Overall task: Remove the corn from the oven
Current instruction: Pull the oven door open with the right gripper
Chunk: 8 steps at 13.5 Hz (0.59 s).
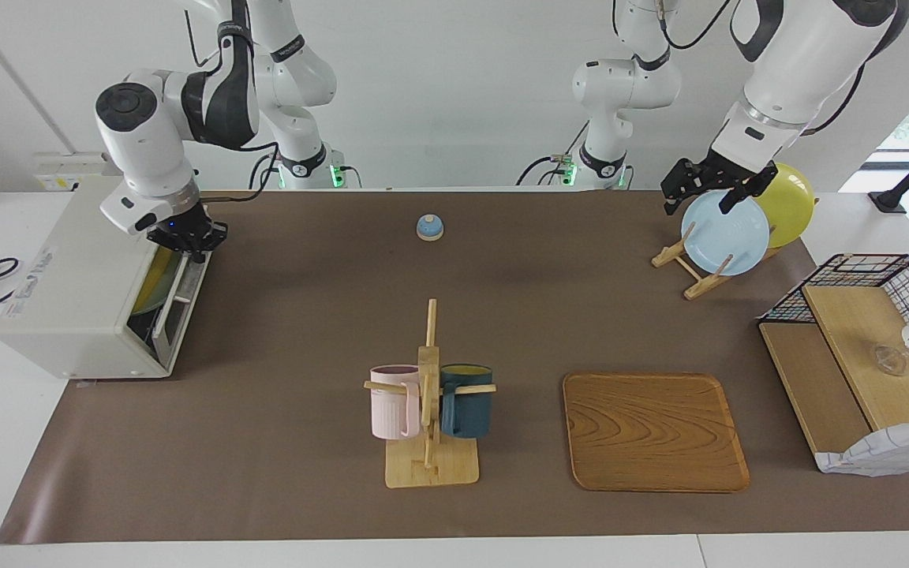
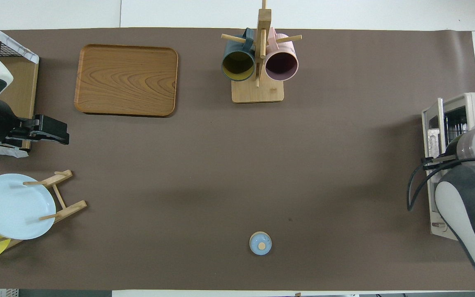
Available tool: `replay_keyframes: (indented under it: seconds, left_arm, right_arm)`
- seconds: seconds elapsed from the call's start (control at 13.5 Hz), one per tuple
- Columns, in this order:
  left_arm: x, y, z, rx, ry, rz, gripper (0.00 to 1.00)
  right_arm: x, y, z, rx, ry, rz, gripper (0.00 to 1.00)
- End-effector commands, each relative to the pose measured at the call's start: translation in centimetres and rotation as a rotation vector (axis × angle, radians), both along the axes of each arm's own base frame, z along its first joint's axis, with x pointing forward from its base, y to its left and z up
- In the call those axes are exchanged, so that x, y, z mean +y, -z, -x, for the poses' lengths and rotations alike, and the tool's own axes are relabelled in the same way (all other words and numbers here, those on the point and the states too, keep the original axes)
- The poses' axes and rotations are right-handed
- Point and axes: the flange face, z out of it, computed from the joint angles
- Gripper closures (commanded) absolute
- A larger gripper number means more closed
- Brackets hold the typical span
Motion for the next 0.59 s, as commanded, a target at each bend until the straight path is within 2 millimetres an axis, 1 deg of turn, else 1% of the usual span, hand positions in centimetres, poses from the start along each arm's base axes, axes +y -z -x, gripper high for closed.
replay_keyframes:
  seconds: [0.0,0.15,0.22,0.37,0.52]
  left_arm:
    - [0.2,-0.1,-0.5,-0.016,-0.002,-0.017,0.0]
    - [0.1,-0.1,-0.5,-0.016,-0.001,-0.017,0.0]
    - [0.1,-0.1,-0.5,-0.014,-0.001,-0.017,0.0]
    - [0.2,-0.1,-0.5,-0.014,-0.004,-0.017,0.0]
    - [0.1,-0.1,-0.5,-0.014,-0.001,-0.017,0.0]
  right_arm:
    - [-1.4,5.7,-2.8,-0.043,-0.011,0.001,1.0]
    - [0.1,7.0,-3.5,-0.055,-0.04,-0.003,1.0]
    - [0.6,7.5,-3.5,-0.066,-0.044,-0.005,1.0]
    - [1.7,8.9,-2.7,-0.09,-0.051,-0.011,1.0]
    - [1.8,10.8,-2.1,-0.106,-0.056,-0.019,1.0]
